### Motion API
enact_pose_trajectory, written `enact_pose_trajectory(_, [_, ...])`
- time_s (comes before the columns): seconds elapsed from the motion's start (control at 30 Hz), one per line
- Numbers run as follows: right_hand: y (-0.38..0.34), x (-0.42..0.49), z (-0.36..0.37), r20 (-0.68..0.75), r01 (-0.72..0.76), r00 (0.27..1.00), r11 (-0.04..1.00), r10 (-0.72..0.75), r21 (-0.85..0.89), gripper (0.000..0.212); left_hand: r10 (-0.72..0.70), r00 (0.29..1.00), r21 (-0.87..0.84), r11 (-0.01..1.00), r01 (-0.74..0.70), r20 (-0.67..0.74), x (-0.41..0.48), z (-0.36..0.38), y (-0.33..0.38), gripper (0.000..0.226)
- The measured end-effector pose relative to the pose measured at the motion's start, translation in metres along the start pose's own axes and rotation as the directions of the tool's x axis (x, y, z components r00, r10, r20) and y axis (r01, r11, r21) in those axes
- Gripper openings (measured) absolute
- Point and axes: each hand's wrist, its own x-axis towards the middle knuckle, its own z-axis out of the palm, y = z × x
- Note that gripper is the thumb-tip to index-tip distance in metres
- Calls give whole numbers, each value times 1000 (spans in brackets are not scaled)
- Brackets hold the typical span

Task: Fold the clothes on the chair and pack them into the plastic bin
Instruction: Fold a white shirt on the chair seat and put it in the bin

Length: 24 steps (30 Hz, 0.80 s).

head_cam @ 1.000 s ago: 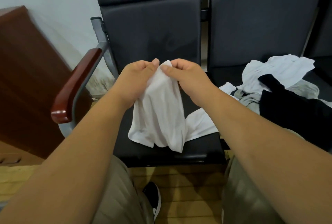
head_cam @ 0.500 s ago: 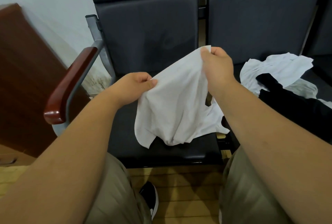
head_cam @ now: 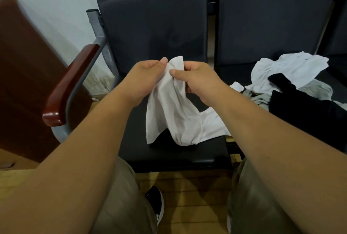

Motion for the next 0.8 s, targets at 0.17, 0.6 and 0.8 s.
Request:
enact_pose_trajectory(0.17, [-5, 3, -5, -125, 37, 991, 998, -43, -51, 12, -16, 991, -25, 1000, 19, 133, 5, -6, -5, 33])
enact_pose_trajectory(0.6, [1, 12, -62, -387, -47, 918, 947, -85, -318, 27, -116, 993, 111, 988, 112, 33, 3, -41, -31, 17])
enact_pose_trajectory(0.8, [44, 4, -44, -85, -201, 976, 668, 203, -717, 41, -160, 987, 210, 966, 152, 20, -5, -28, -25, 21])
